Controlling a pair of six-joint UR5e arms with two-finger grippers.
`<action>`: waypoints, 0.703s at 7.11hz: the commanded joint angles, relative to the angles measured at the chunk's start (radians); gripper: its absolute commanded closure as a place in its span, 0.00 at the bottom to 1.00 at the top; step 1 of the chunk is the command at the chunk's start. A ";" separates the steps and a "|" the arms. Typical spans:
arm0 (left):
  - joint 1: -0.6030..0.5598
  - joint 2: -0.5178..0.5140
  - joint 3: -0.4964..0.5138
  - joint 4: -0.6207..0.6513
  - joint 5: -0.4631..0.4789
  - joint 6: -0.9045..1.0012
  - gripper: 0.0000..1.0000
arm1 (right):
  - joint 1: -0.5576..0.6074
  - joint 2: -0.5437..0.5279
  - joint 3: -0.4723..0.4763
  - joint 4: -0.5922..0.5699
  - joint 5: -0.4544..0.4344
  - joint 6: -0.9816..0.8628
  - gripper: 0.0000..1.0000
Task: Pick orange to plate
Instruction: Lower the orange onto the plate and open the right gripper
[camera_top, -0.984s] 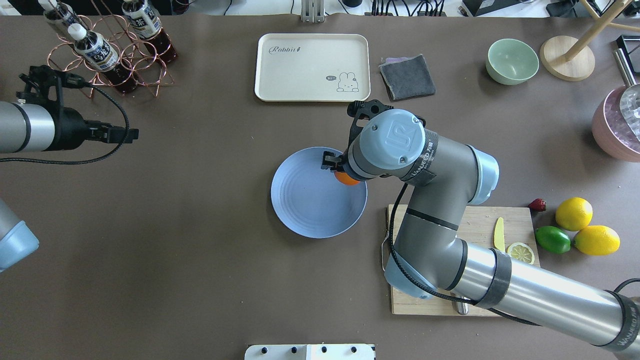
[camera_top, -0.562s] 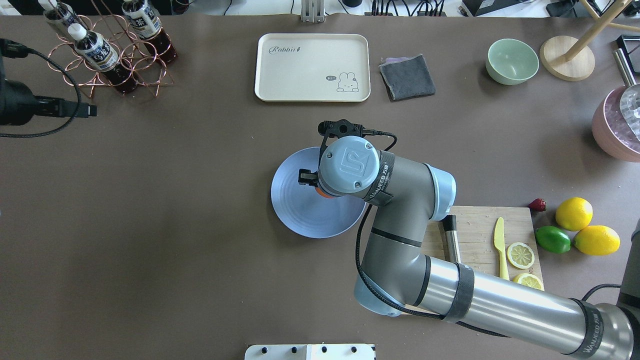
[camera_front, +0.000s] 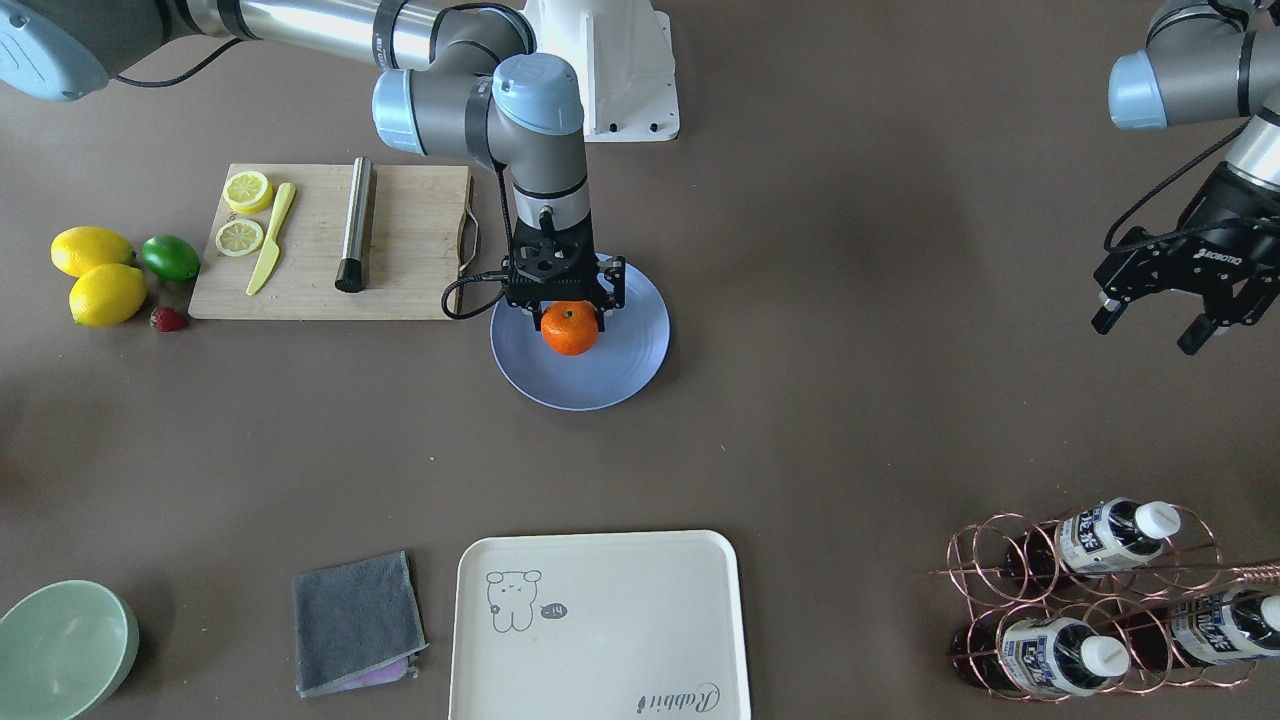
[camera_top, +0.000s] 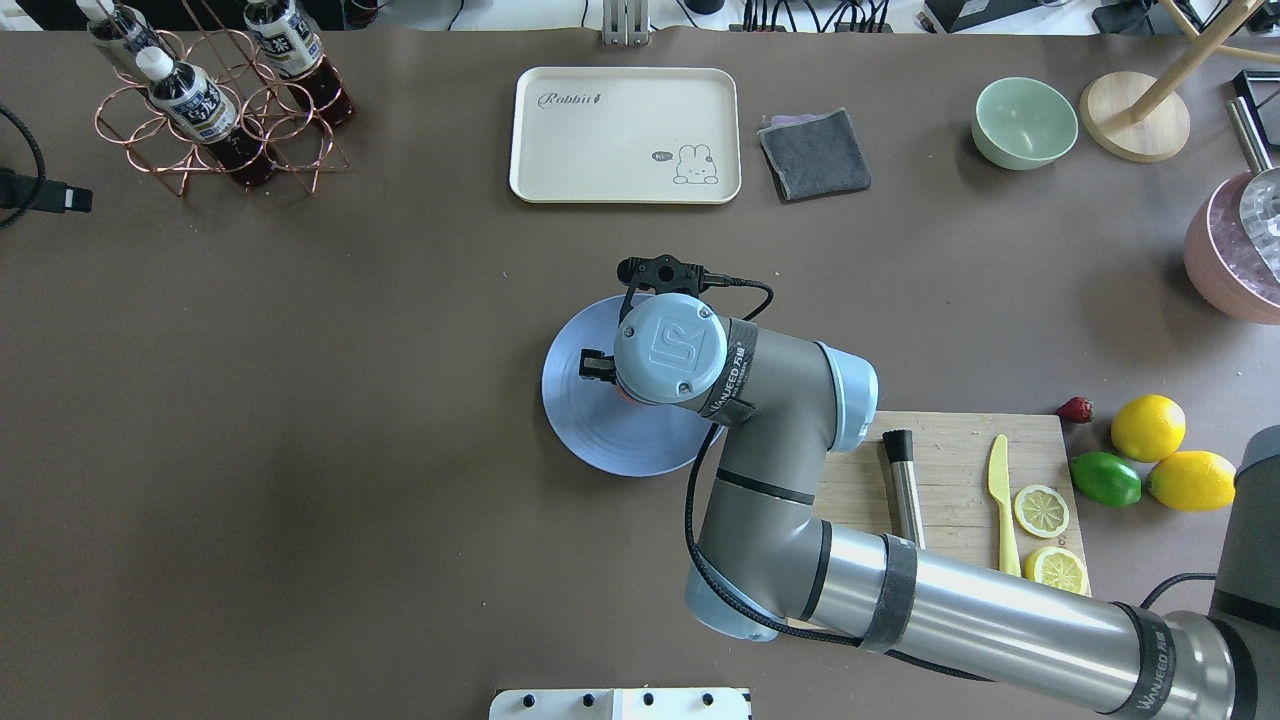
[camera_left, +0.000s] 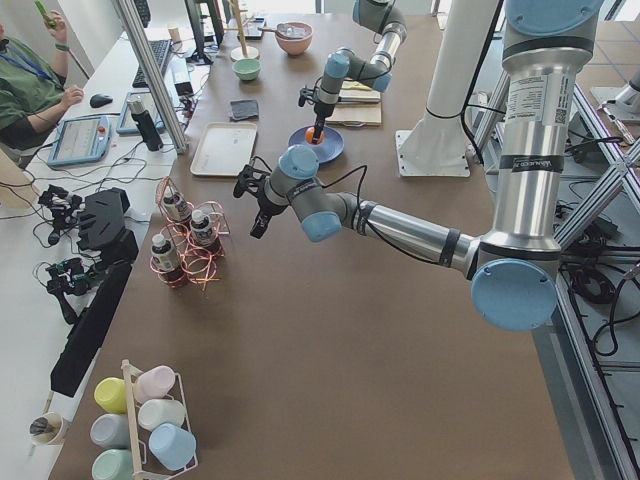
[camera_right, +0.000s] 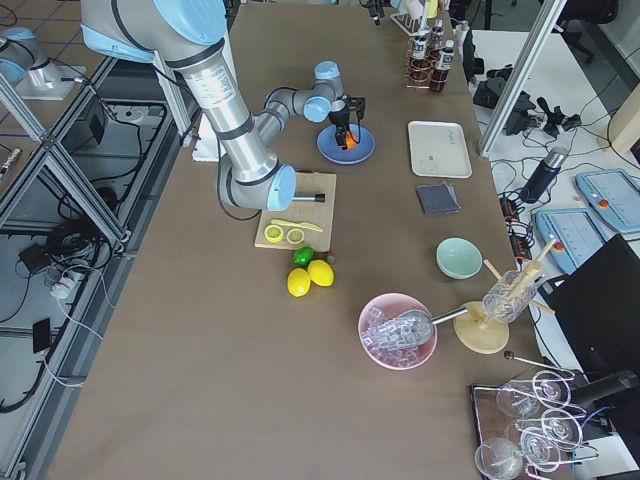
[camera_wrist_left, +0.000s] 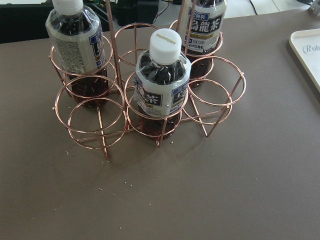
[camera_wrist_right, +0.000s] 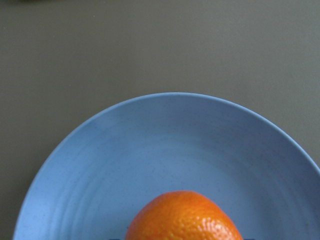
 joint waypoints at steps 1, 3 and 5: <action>-0.021 0.010 -0.001 -0.001 -0.031 0.009 0.02 | 0.000 0.018 0.002 0.007 0.001 0.038 0.00; -0.078 0.009 0.003 -0.001 -0.098 0.018 0.02 | 0.080 0.016 0.087 -0.037 0.103 0.026 0.00; -0.200 0.100 -0.006 -0.001 -0.192 0.197 0.02 | 0.176 -0.029 0.278 -0.209 0.224 -0.058 0.00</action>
